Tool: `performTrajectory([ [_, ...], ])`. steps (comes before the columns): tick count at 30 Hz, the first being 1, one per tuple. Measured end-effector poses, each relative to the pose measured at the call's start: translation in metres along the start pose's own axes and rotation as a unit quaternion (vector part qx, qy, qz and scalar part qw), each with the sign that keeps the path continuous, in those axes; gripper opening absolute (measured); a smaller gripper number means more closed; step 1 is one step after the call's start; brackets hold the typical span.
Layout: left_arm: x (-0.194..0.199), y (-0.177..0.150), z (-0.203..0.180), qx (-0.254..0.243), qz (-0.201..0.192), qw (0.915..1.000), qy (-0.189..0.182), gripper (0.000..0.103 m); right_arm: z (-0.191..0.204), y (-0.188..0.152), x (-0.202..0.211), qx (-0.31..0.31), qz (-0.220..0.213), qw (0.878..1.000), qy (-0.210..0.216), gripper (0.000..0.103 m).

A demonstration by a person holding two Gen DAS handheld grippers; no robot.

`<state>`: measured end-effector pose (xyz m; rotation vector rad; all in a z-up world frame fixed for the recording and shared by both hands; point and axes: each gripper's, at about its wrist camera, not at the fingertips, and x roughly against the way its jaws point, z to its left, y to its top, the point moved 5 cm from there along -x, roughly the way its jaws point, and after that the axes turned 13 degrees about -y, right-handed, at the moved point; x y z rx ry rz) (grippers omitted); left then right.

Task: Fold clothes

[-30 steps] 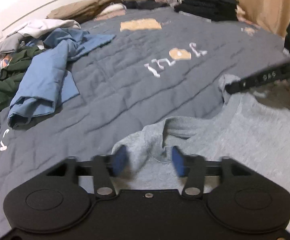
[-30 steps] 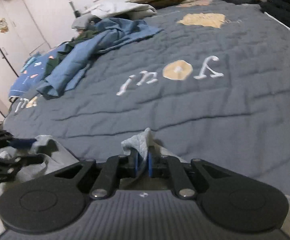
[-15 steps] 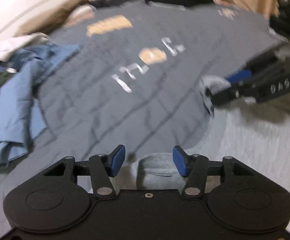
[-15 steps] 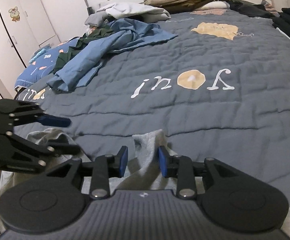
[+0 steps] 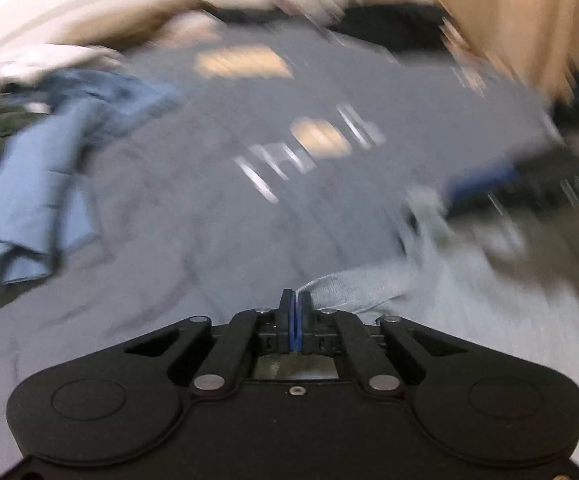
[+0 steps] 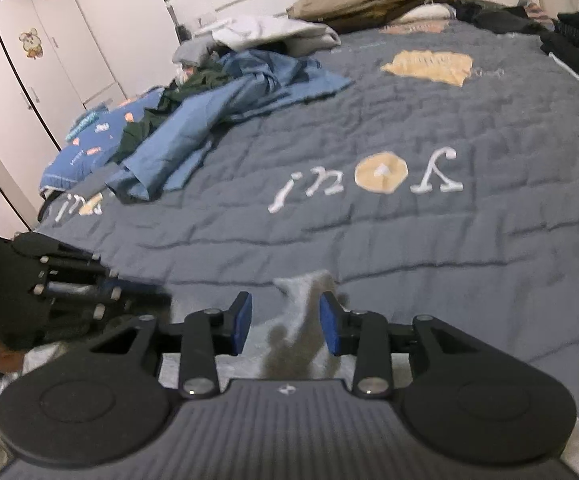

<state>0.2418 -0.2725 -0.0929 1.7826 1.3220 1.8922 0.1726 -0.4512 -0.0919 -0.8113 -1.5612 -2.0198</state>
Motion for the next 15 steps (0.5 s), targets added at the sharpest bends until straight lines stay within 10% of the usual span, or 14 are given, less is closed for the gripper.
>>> performTrajectory([
  [8,0.001,0.011,-0.004,-0.013,-0.010,0.9992,0.038,0.005,-0.005,0.000,-0.002,-0.010,0.002,1.000,-0.005,0.038],
  [12,0.002,0.021,-0.013,-0.002,-0.015,0.9999,-0.006,0.044,-0.011,-0.001,-0.007,-0.018,0.004,1.000,-0.005,0.038],
  [15,-0.017,0.030,-0.023,-0.018,0.010,0.9996,-0.020,0.045,-0.017,-0.001,-0.009,-0.028,0.005,1.000,-0.003,0.038],
])
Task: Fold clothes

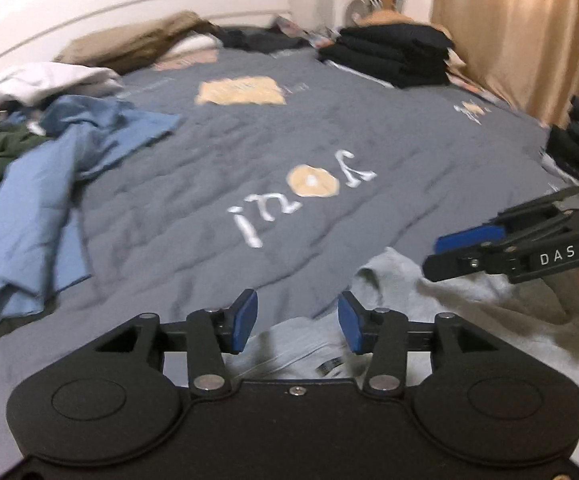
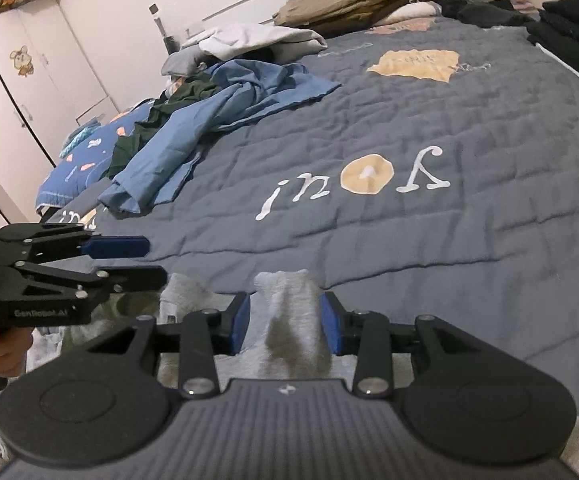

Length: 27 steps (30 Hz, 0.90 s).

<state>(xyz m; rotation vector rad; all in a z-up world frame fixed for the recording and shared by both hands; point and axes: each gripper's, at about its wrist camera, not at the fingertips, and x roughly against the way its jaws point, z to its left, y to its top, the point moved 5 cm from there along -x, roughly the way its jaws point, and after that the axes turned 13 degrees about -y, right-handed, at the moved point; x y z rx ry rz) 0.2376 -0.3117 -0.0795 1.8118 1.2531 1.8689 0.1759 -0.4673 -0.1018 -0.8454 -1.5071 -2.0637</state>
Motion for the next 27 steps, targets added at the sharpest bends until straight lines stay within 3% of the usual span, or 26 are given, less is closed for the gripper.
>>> performTrajectory([
  [5,-0.050,-0.009,0.003,-0.005,0.097,0.9952,-0.009,0.043,-0.009,0.003,0.001,-0.012,-0.003,1.000,0.005,0.038],
  [7,-0.056,-0.017,0.003,-0.001,0.113,0.9931,-0.033,0.018,-0.011,0.004,0.000,-0.019,-0.004,1.000,0.010,0.038],
  [8,-0.058,-0.019,0.002,-0.001,0.114,0.9927,-0.040,0.015,-0.012,0.004,0.000,-0.021,-0.004,1.000,0.012,0.038],
  [10,-0.054,-0.017,0.003,-0.002,0.095,0.9948,-0.035,0.008,-0.013,0.004,-0.001,-0.024,-0.004,1.000,0.014,0.038],
  [15,-0.045,-0.001,0.020,0.031,0.018,0.9989,0.029,0.008,-0.010,0.004,0.000,-0.020,-0.006,1.000,0.014,0.038],
  [17,-0.048,-0.002,0.019,0.041,0.020,0.9982,0.039,0.014,-0.007,0.006,0.004,-0.018,-0.012,1.000,0.014,0.038],
  [18,-0.045,-0.001,0.016,0.029,0.016,0.9975,0.062,0.014,-0.006,0.007,0.007,-0.017,-0.015,1.000,0.015,0.038],
  [20,-0.031,0.003,0.015,0.017,-0.011,0.9950,0.098,0.026,-0.003,0.009,0.012,-0.017,-0.019,1.000,0.016,0.038],
  [21,-0.019,0.004,0.016,0.031,-0.026,0.9949,0.093,0.037,-0.002,0.010,0.015,-0.016,-0.021,1.000,0.017,0.038],
  [22,-0.006,0.005,0.016,0.044,-0.041,0.9943,0.088,0.042,0.000,0.011,0.018,-0.014,-0.022,1.000,0.017,0.038],
  [25,0.044,-0.003,0.016,0.074,-0.082,0.9891,0.098,0.042,0.005,0.013,0.030,-0.015,-0.026,0.999,0.014,0.038],
  [27,0.089,-0.021,0.018,0.120,-0.125,0.9791,0.107,0.045,0.007,0.014,0.043,-0.035,-0.032,0.999,0.017,0.038],
])
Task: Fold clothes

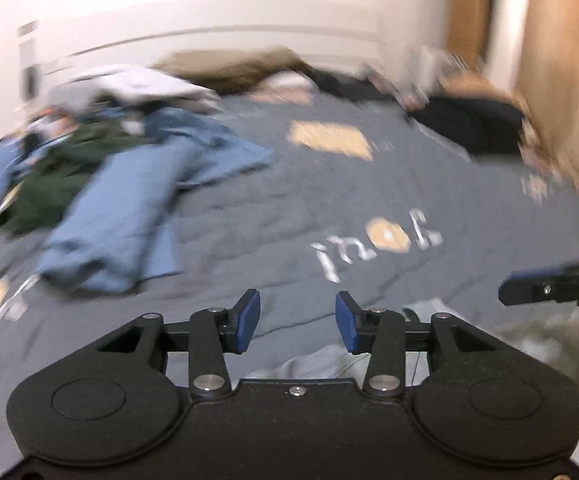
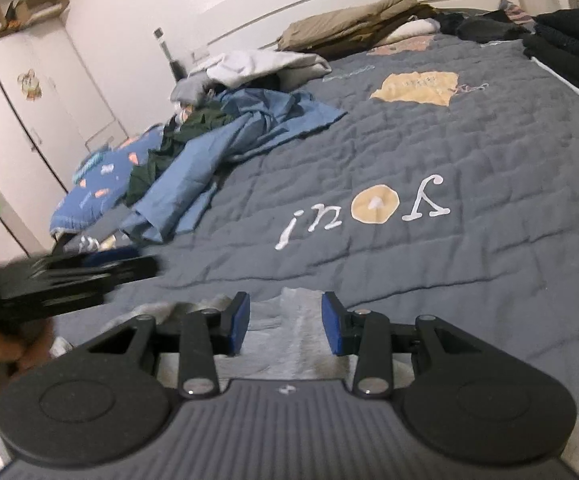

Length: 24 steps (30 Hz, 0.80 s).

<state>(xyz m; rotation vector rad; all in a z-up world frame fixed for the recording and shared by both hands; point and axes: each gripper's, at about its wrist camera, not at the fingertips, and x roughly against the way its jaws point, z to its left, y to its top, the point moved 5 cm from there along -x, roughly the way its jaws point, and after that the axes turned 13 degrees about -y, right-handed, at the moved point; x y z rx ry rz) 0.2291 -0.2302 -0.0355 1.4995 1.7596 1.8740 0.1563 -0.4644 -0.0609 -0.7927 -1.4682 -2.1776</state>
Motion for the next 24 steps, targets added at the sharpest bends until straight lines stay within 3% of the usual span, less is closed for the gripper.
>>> performTrajectory([
  [3,0.059,-0.017,0.020,0.075,-0.030,0.9967,0.012,0.045,0.010,-0.005,0.021,-0.030,-0.004,0.999,0.016,0.039],
  [6,0.115,-0.043,0.027,0.092,-0.044,0.9936,0.048,0.047,0.026,-0.018,0.044,-0.035,-0.008,0.999,0.029,0.040],
  [12,0.204,-0.087,0.048,0.173,-0.098,0.9764,0.084,0.054,0.061,-0.054,0.089,-0.022,-0.012,0.999,0.049,0.044],
  [18,0.249,-0.138,0.093,0.257,-0.121,0.9519,0.114,0.055,0.086,-0.084,0.121,-0.008,-0.027,0.998,0.062,0.047],
  [21,0.260,-0.155,0.120,0.277,-0.110,0.9437,0.144,0.055,0.099,-0.093,0.121,0.010,-0.034,0.997,0.066,0.048],
  [24,0.276,-0.170,0.154,0.324,-0.128,0.9235,0.161,0.055,0.106,-0.097,0.111,0.017,-0.029,0.997,0.073,0.048],
])
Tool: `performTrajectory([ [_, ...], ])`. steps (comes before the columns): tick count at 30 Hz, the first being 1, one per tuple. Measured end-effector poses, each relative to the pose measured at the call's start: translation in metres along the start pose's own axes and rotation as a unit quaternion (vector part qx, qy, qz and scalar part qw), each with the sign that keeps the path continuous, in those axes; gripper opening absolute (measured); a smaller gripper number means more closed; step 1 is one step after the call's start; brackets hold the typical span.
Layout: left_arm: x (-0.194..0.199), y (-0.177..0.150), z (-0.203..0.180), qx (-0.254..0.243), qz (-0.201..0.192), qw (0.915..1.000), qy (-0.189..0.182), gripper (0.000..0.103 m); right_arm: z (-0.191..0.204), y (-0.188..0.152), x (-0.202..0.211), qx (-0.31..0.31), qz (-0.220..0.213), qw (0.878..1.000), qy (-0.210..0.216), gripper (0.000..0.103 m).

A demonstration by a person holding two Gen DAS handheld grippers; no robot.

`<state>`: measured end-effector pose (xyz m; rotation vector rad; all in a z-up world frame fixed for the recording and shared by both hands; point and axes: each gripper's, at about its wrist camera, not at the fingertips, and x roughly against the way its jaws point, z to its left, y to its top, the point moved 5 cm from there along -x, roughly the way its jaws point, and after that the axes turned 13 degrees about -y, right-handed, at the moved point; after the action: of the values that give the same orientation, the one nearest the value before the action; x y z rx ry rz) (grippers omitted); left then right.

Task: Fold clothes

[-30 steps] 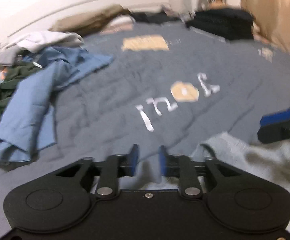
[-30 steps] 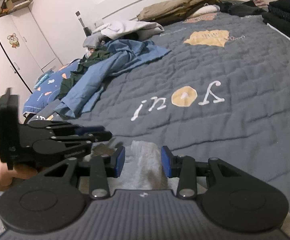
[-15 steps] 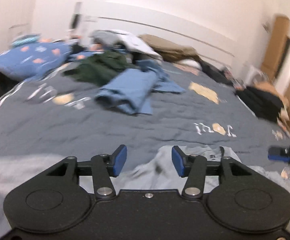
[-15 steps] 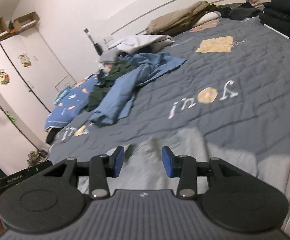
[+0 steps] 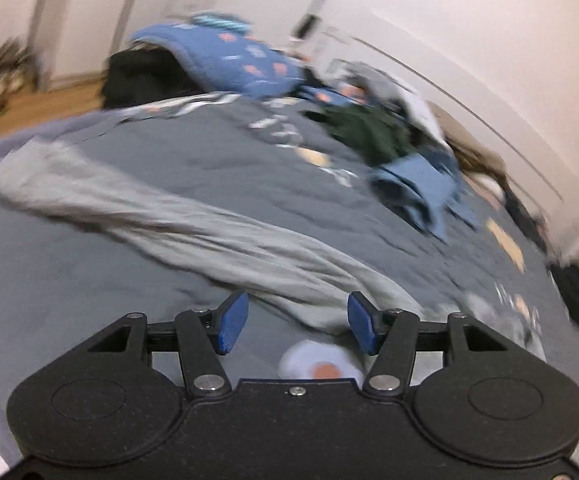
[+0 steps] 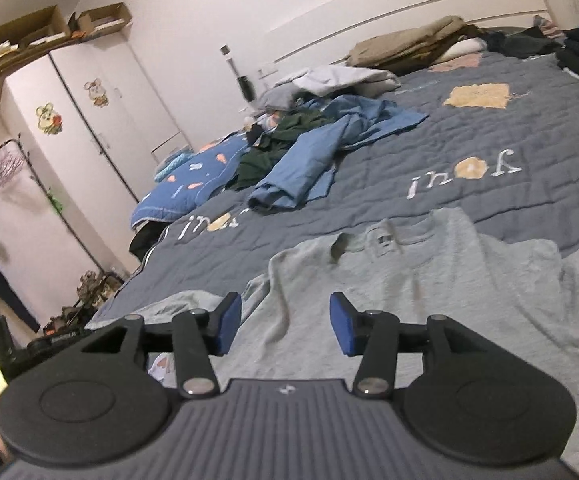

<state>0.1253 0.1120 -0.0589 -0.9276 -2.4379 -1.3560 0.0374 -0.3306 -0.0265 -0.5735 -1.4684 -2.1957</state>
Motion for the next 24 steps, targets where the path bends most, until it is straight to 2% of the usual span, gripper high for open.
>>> performTrajectory([
  [4,0.016,0.025,0.059,0.081,-0.043,0.9953,0.031,0.055,0.007,-0.006,-0.014,0.003,0.006,1.000,0.017,0.048],
  [9,0.043,0.046,0.125,0.170,-0.105,0.9766,0.079,0.055,0.019,-0.014,-0.025,-0.014,0.021,0.998,0.062,0.048],
  [12,0.055,0.046,0.151,0.197,-0.124,0.9659,0.114,0.055,0.031,-0.017,-0.028,-0.013,0.021,0.997,0.078,0.048],
  [15,0.059,0.046,0.167,0.204,-0.129,0.9611,0.135,0.055,0.046,-0.021,-0.031,-0.018,0.028,0.995,0.098,0.049],
  [19,0.063,0.050,0.181,0.211,-0.142,0.9590,0.126,0.055,0.068,-0.031,-0.033,-0.012,0.044,0.991,0.123,0.049],
  [22,0.057,0.056,0.196,0.240,-0.155,0.9518,0.112,0.055,0.082,-0.041,-0.033,0.007,0.053,0.990,0.129,0.049],
  [24,0.053,0.059,0.204,0.247,-0.158,0.9502,0.106,0.053,0.088,-0.047,-0.032,0.017,0.059,0.990,0.131,0.049],
])
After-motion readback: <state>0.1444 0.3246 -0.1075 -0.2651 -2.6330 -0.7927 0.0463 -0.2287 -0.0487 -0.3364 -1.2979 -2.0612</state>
